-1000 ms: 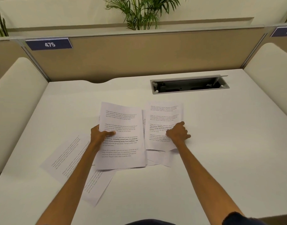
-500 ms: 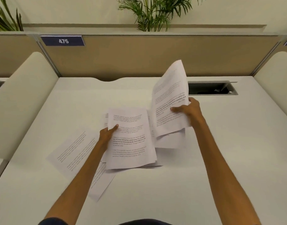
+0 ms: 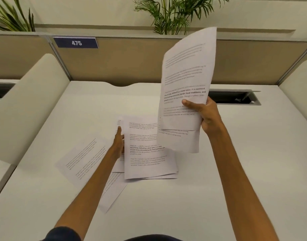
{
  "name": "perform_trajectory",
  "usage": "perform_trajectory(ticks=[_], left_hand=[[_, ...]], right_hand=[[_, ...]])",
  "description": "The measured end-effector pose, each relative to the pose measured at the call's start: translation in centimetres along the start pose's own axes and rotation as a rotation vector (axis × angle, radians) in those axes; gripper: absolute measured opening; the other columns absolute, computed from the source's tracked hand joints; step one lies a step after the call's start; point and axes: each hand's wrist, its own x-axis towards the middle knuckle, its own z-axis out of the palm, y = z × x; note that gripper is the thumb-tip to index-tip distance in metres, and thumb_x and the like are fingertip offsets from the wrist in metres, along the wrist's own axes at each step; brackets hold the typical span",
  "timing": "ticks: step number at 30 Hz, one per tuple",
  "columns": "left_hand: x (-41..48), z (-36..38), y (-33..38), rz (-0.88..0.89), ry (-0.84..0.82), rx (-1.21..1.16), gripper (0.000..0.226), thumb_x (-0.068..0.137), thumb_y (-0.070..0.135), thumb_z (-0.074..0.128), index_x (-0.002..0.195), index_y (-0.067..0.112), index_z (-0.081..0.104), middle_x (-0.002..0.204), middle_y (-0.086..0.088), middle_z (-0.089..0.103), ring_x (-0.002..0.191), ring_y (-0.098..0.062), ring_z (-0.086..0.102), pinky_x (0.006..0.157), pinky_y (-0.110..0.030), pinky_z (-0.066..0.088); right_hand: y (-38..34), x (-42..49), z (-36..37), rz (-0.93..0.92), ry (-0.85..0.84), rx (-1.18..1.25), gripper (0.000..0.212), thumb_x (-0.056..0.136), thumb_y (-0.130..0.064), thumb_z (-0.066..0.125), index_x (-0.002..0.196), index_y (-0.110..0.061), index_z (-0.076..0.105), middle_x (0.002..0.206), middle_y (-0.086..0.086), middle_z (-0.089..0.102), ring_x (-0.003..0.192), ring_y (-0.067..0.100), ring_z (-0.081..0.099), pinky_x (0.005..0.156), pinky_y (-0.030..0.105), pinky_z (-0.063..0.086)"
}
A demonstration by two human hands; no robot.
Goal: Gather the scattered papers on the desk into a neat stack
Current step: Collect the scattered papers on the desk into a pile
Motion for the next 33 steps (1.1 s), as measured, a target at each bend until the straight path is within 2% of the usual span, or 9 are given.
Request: perform_trajectory(ticks=[4, 10, 12, 14, 16, 18, 23, 27, 33], left_hand=[[-0.1, 0.5, 0.1, -0.002, -0.037, -0.103, 0.091, 0.095, 0.074, 0.018, 0.136, 0.001, 0.054, 0.133, -0.023, 0.061, 0.121, -0.042, 0.059, 0.091, -0.049, 0.051], [-0.3, 1.1, -0.3, 0.081, -0.072, -0.039, 0.083, 0.092, 0.073, 0.036, 0.139, 0.007, 0.053, 0.132, -0.016, 0.062, 0.124, -0.038, 0.059, 0.106, -0.057, 0.045], [-0.1, 1.3, -0.9, 0.140, -0.080, 0.065, 0.068, 0.093, 0.058, 0.055, 0.143, 0.012, 0.052, 0.140, -0.011, 0.060, 0.127, -0.032, 0.057, 0.110, -0.054, 0.042], [-0.2, 1.6, -1.8, 0.186, -0.060, 0.119, 0.058, 0.089, 0.029, 0.074, 0.140, 0.009, 0.056, 0.140, -0.012, 0.061, 0.117, -0.026, 0.063, 0.101, -0.041, 0.052], [-0.4, 2.1, -2.8, 0.238, -0.041, 0.103, 0.050, 0.084, 0.004, 0.077, 0.131, 0.003, 0.060, 0.135, -0.016, 0.064, 0.102, -0.023, 0.068, 0.084, -0.031, 0.057], [-0.6, 2.5, -3.4, 0.300, -0.004, 0.108, 0.047, 0.082, -0.005, 0.075, 0.127, 0.001, 0.062, 0.131, -0.018, 0.066, 0.105, -0.028, 0.068, 0.085, -0.034, 0.057], [-1.6, 2.6, -1.6, 0.483, -0.059, 0.129, 0.045, 0.083, 0.007, 0.079, 0.125, 0.011, 0.062, 0.118, -0.003, 0.073, 0.096, -0.012, 0.074, 0.084, -0.034, 0.062], [-3.3, 2.3, 2.9, 0.607, -0.193, 0.187, 0.045, 0.082, 0.011, 0.079, 0.125, 0.013, 0.064, 0.115, -0.001, 0.076, 0.101, -0.021, 0.075, 0.084, -0.043, 0.062], [-6.5, 2.4, 9.8, 0.760, -0.239, 0.099, 0.045, 0.077, 0.016, 0.081, 0.120, 0.014, 0.067, 0.114, -0.005, 0.076, 0.101, -0.028, 0.074, 0.078, -0.037, 0.062]], right_hand=[[4.0, 1.3, -0.4, 0.116, 0.095, -0.160, 0.071, 0.064, -0.008, 0.091, 0.127, -0.004, 0.058, 0.120, 0.012, 0.071, 0.104, 0.030, 0.070, 0.088, 0.049, 0.059], [12.1, 0.9, -0.3, 0.128, 0.185, -0.556, 0.072, 0.071, -0.020, 0.088, 0.130, -0.007, 0.050, 0.125, 0.013, 0.060, 0.111, 0.030, 0.060, 0.085, 0.034, 0.050], [14.2, 0.5, -0.1, 0.115, 0.173, -0.609, 0.060, 0.077, -0.015, 0.083, 0.128, -0.006, 0.052, 0.119, 0.018, 0.063, 0.106, 0.031, 0.061, 0.084, 0.033, 0.049], [15.7, 0.0, 0.4, 0.078, 0.180, -0.676, 0.046, 0.084, -0.010, 0.076, 0.125, -0.004, 0.056, 0.116, 0.020, 0.066, 0.101, 0.030, 0.063, 0.082, 0.028, 0.046], [16.9, -0.3, 0.7, 0.032, 0.177, -0.752, 0.038, 0.087, -0.007, 0.071, 0.123, -0.002, 0.059, 0.120, 0.019, 0.066, 0.108, 0.030, 0.063, 0.084, 0.026, 0.044], [17.5, -0.6, 0.8, 0.021, 0.161, -0.787, 0.037, 0.088, -0.006, 0.070, 0.124, -0.001, 0.060, 0.123, 0.017, 0.065, 0.115, 0.030, 0.061, 0.089, 0.028, 0.044], [16.9, 0.2, -0.1, 0.122, 0.159, -0.655, 0.055, 0.084, -0.024, 0.077, 0.131, -0.008, 0.054, 0.131, 0.011, 0.061, 0.119, 0.027, 0.059, 0.094, 0.029, 0.043], [12.9, 1.6, -0.2, 0.289, -0.022, -0.301, 0.076, 0.081, -0.029, 0.079, 0.145, -0.011, 0.041, 0.139, 0.006, 0.052, 0.125, 0.027, 0.055, 0.100, 0.037, 0.047], [4.6, 1.5, 1.4, -0.004, -0.287, -0.176, 0.054, 0.072, -0.022, 0.086, 0.121, -0.015, 0.066, 0.117, 0.006, 0.073, 0.106, 0.026, 0.071, 0.084, 0.041, 0.061]])
